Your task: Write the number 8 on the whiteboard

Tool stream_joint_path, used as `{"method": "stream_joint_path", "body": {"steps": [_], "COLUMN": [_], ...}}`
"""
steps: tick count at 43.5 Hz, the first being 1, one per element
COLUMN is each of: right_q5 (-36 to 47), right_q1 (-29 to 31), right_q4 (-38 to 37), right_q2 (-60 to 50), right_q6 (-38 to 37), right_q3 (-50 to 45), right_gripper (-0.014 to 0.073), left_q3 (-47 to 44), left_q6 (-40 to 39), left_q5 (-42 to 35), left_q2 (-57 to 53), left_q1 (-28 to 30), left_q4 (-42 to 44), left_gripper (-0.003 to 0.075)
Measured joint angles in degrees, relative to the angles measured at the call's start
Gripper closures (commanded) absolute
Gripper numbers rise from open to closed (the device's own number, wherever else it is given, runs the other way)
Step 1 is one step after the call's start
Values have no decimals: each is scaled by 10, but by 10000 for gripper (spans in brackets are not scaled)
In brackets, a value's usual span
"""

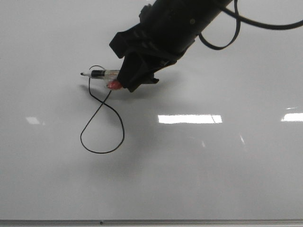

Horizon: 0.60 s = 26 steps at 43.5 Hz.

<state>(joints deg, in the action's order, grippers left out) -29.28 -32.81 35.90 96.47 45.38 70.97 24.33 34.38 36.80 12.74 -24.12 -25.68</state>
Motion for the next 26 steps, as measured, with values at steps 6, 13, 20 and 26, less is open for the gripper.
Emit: {"method": "stream_joint_path", "body": {"steps": [6, 13, 20, 26], "right_q5": [-45, -111, -138, -141], "right_q1": [-36, -105, -166, -202], "right_q4": [-135, -285, -322, -325], "right_q2": [-68, -99, -102, -115], "right_q6": [0, -1, -1, -1], "right_q3": [9, 37, 58, 67], "right_gripper": [652, 652, 652, 652], "left_q3": [20, 122, 216, 243], "left_q6": [9, 106, 188, 201], "left_q5": [15, 65, 94, 95], "left_q2": [32, 178, 313, 361], "left_q1": [1, 1, -15, -68], "left_q4": [27, 56, 63, 87], "left_gripper": [636, 316, 292, 324]}}
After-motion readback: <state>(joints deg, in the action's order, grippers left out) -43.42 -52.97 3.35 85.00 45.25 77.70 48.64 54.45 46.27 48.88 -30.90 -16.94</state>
